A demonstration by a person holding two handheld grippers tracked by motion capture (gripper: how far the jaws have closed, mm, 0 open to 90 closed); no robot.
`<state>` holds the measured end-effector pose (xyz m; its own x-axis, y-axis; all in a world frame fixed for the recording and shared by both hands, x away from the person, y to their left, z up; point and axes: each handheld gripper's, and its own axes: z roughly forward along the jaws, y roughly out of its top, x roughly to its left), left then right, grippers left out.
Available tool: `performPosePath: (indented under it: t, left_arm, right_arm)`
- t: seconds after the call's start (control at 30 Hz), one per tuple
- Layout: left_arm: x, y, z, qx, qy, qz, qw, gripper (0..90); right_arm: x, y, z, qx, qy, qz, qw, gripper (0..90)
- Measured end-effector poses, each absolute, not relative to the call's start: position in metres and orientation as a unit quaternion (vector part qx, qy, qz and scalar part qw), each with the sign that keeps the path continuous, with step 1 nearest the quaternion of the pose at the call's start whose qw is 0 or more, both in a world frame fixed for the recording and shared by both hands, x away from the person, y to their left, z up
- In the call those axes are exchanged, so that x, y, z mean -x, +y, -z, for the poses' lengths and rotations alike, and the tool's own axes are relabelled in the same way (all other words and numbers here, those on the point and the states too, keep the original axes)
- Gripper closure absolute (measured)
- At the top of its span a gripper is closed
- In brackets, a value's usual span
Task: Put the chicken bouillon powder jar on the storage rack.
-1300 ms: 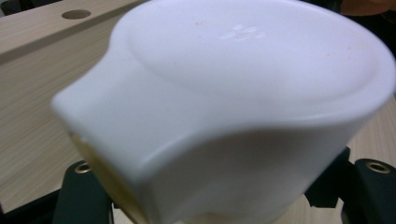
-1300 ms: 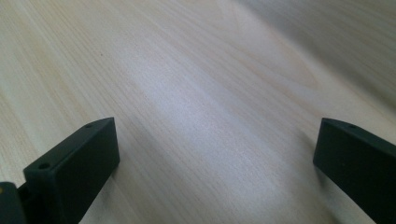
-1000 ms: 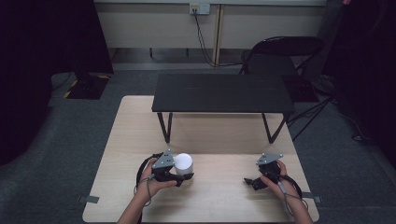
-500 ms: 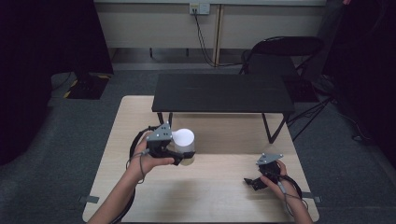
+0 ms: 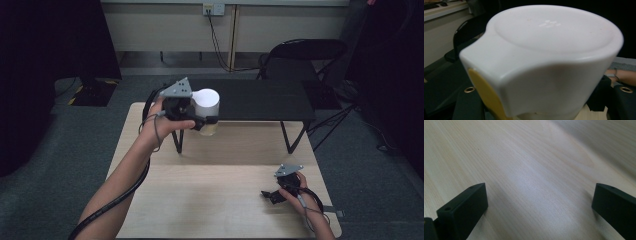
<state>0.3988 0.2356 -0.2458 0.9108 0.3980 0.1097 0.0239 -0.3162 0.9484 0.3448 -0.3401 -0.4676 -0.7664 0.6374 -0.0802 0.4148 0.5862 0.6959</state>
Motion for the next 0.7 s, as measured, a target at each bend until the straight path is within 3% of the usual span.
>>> performPosePath:
  t: [0.3, 0.7]
  left_arm:
    - [-0.448, 0.205, 0.244, -0.78, 0.19, -0.177, 0.57, 30.6]
    - [-0.482, 0.191, 0.253, -0.784, 0.231, -0.203, 0.54, 30.5]
  right_arm:
    - [-0.344, -0.341, 0.468, -0.301, 0.874, -0.344, 0.163, 0.0]
    - [-0.344, -0.342, 0.469, -0.299, 0.875, -0.346, 0.163, 0.0]
